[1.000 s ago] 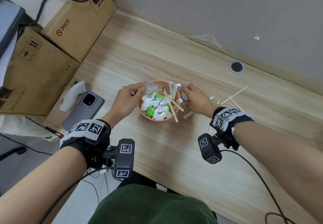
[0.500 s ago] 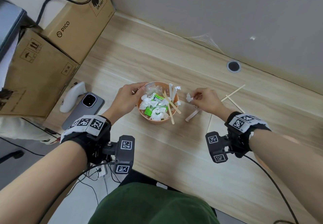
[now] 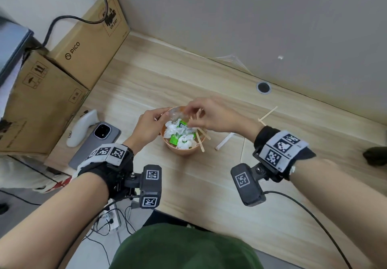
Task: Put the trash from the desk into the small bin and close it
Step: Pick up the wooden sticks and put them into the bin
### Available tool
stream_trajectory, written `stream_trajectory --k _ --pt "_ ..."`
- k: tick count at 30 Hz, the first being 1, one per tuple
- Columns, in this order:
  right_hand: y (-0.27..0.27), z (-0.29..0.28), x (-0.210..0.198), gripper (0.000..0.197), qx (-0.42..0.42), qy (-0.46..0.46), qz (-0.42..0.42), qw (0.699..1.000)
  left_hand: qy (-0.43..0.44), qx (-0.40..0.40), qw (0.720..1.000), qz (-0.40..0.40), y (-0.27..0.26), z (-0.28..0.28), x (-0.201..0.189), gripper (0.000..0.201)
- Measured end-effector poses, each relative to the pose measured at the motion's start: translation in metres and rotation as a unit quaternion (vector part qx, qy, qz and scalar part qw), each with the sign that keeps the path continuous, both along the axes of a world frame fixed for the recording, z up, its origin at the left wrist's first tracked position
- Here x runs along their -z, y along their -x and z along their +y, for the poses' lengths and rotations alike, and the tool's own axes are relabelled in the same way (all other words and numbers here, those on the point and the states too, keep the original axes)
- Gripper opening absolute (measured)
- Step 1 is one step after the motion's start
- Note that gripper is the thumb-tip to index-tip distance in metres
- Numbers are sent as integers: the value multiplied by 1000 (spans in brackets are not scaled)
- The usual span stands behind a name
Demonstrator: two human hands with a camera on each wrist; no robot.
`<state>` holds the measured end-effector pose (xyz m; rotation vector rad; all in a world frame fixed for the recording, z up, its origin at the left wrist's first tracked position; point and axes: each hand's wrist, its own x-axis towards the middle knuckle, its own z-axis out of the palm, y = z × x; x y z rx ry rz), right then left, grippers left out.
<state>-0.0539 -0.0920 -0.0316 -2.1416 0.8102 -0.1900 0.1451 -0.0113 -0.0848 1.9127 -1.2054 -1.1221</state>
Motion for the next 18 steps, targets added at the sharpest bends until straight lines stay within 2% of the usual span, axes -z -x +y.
stream_trajectory --k 2,4,5,7,9,13,18 --pt "10 -3 1 12 73 0 -51 996 -2 0 1000 3 -2 1 2 27" --pt "25 -10 5 11 187 -26 -107 976 -3 -5 1000 4 -2 2 3 26" --pt "34 -15 11 14 236 -46 -111 964 -2 -8 1000 5 -2 2 3 26" --pt "50 -23 32 20 298 -66 -49 951 1 -12 1000 4 -2 4 4 26" --pt "65 -24 58 29 291 -77 61 952 2 -17 1000 4 -4 6 5 25" --pt "85 -2 103 44 117 -93 217 965 -3 -18 1000 -8 -9 10 4 25" --pt "111 5 118 30 147 -20 266 952 -7 -20 1000 2 -13 9 8 24"
